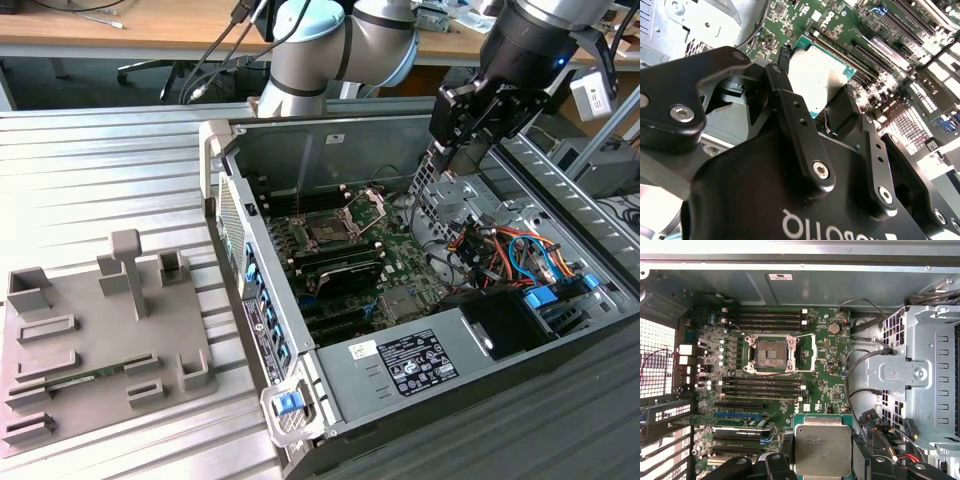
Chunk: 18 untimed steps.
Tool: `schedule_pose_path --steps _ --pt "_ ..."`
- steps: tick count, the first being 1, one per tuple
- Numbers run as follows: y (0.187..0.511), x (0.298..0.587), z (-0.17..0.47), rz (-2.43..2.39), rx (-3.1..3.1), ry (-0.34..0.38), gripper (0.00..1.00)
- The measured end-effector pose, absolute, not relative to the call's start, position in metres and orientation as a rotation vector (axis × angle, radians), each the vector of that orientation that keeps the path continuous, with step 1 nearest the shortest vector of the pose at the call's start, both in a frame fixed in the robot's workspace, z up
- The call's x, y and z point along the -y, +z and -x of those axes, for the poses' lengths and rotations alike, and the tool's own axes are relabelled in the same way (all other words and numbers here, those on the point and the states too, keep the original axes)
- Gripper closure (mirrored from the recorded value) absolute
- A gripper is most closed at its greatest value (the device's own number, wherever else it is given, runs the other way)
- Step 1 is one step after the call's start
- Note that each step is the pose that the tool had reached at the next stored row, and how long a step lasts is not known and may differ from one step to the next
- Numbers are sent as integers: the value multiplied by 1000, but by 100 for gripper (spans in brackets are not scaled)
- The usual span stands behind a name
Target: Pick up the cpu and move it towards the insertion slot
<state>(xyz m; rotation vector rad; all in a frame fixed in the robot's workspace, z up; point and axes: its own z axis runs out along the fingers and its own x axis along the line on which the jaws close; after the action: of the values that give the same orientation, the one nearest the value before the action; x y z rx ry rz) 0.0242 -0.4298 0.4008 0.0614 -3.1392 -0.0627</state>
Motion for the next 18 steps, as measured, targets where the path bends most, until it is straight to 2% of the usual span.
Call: schedule_pose_path --steps 18 --pt "399 424 -23 -61 3139 -63 45"
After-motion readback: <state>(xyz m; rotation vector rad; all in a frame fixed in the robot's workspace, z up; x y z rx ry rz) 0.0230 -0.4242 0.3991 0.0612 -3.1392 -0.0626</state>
